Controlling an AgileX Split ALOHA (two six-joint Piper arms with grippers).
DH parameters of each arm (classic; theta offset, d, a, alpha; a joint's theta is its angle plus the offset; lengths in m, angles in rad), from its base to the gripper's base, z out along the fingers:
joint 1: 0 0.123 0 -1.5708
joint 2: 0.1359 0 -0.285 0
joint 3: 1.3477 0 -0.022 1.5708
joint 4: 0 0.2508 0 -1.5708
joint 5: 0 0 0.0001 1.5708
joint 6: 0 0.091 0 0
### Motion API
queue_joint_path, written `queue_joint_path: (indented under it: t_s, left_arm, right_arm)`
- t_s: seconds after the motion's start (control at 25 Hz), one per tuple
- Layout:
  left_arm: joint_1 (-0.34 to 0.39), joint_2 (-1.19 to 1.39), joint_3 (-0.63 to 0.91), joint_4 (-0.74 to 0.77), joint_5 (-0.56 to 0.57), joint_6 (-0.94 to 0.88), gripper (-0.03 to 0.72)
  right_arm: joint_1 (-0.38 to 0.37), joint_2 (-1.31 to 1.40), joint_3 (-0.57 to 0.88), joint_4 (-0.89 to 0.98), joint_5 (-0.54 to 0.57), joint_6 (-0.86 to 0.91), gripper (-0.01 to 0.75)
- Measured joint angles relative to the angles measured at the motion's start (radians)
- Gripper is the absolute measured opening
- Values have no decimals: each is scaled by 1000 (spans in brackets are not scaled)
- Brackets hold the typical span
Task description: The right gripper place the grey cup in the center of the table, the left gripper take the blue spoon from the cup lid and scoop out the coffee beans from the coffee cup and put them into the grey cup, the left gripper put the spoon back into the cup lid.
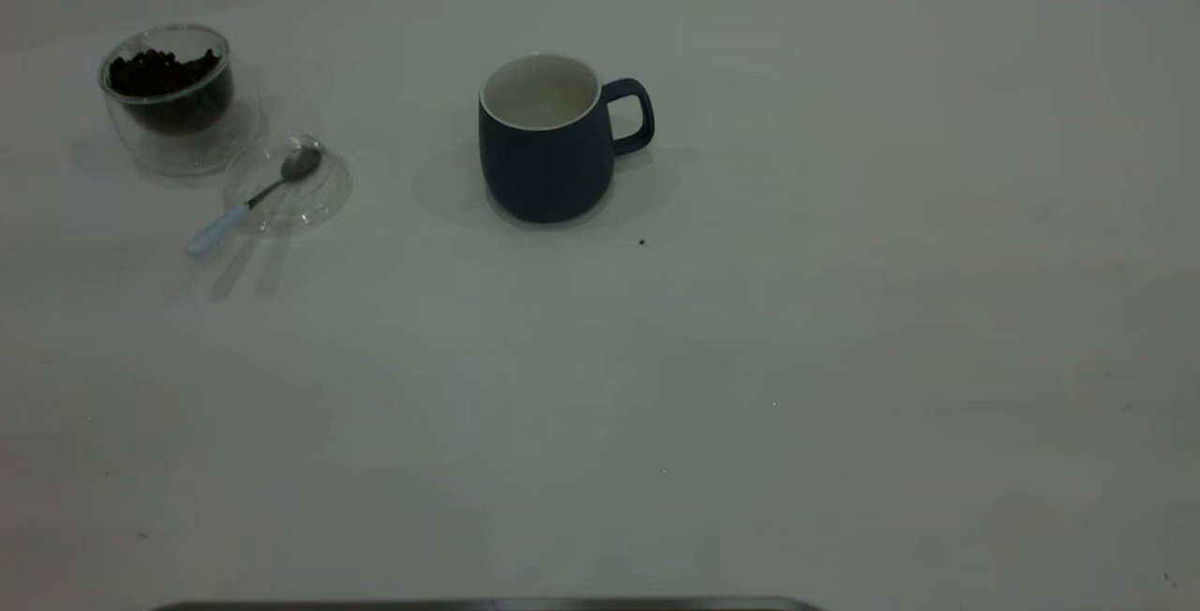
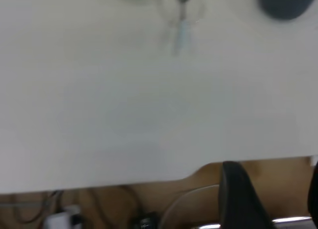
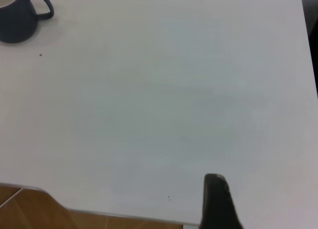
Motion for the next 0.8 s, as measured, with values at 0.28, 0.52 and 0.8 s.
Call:
queue_joint_path:
  t_s: [0.28,0.52,0.8]
  left_arm:
    - [-93,-113,232,99,-14,-19,408]
    - [-100,-194,297,90,-29,-20,408]
    - [-96,-364,297,90,-29,-20,408]
  right_arm:
    - [0,0,0,0,0,0,453]
    - [0,0,0,0,0,0,453]
    - [0,0,0,0,0,0,453]
